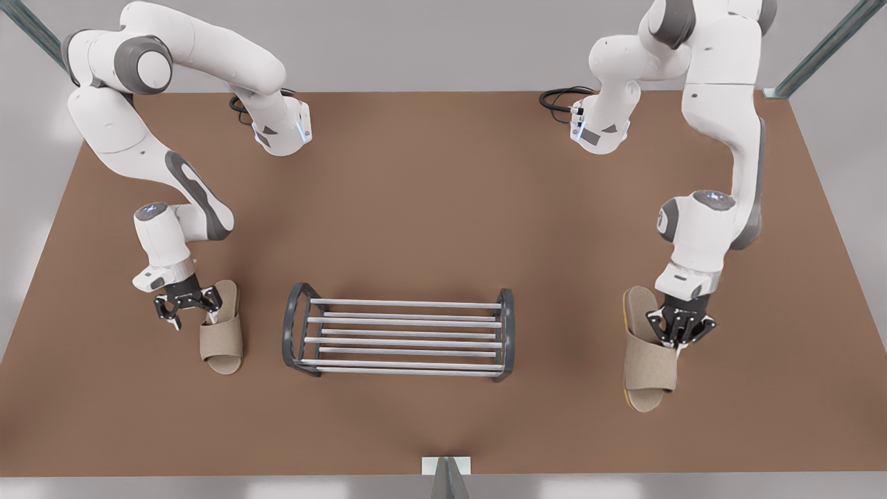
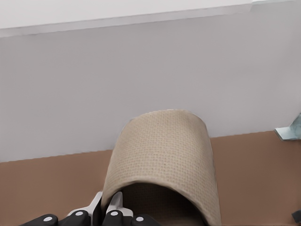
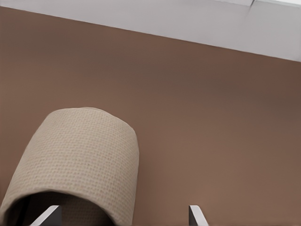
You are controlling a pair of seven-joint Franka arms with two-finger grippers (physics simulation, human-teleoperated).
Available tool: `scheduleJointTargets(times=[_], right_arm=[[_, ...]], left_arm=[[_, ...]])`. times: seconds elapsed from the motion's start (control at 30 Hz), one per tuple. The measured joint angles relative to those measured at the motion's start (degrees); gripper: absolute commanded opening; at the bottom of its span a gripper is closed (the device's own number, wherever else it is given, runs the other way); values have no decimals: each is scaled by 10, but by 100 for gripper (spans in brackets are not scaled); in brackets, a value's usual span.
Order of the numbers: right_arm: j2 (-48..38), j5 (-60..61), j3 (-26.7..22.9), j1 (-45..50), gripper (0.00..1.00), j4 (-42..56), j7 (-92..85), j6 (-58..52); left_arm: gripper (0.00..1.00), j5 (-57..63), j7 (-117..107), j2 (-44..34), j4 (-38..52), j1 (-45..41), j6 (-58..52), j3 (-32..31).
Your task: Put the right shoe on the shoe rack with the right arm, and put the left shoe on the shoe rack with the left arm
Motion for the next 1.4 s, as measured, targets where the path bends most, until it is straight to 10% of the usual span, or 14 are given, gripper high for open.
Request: scheduleJointTargets(times=[0.23,0.5,1.17,1.3,1.4], right_arm=[[6,6,3,1,100,0,0,0],[27,6,3,1,100,27,0,0],[61,5,4,1,100,59,-1,0],[62,6,6,-2,70,58,0,0],[63,7,12,-6,65,58,2,0]], left_arm=[[21,68,-52,-53,65,-136,-183,-3],[21,192,-205,59,246,-321,-393,-1],[21,301,-465,266,483,-395,-591,12],[21,306,-500,278,484,-404,-590,13],[21,315,-522,287,489,-404,-588,15]])
